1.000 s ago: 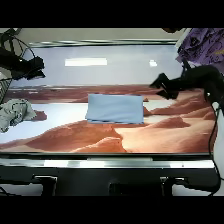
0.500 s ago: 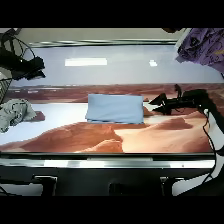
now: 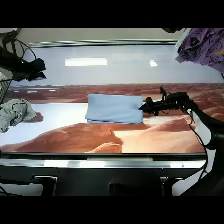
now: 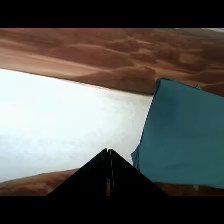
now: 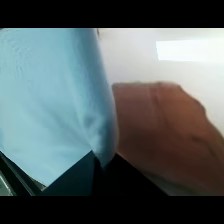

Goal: Fold the clothes and pants, and hang the long-sleeved shirts on hangers.

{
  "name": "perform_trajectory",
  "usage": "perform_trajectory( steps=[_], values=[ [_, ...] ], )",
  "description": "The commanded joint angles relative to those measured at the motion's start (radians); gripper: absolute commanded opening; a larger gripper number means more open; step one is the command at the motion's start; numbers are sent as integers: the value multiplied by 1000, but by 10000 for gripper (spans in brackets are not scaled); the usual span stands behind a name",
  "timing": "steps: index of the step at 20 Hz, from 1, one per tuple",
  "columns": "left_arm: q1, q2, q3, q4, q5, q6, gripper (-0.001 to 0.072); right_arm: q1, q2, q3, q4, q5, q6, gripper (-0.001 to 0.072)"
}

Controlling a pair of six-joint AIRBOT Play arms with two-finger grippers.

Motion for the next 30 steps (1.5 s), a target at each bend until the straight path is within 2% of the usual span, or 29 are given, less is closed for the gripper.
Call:
perform_trajectory(
  steps=[1, 4, 8, 12, 15, 23, 27, 30],
  values=[
    [-5, -1, -26, 0, 0, -1, 25, 14, 16, 40, 11, 13, 12, 30],
    [-6, -1, -25, 0, 0, -1, 25, 14, 21, 188, -63, 26, 109, 30],
    [-6, -1, -25, 0, 0, -1, 25, 14, 19, 399, -225, 82, 304, 30],
    [-6, -1, -25, 0, -1, -1, 25, 9, 19, 562, -387, 81, 465, 31],
    [-6, 0, -25, 0, -11, -1, 25, -47, 19, 646, -392, 84, 550, 31],
    [-3, 2, -25, 0, -31, 7, 25, -290, 29, 748, -432, 82, 687, 30],
    [-3, 2, -25, 0, -57, 7, 25, -397, 69, 747, -592, 68, 813, 30],
    [-3, 2, -25, 0, -71, 7, 25, -455, 106, 747, -792, -41, 882, 29]
  ],
)
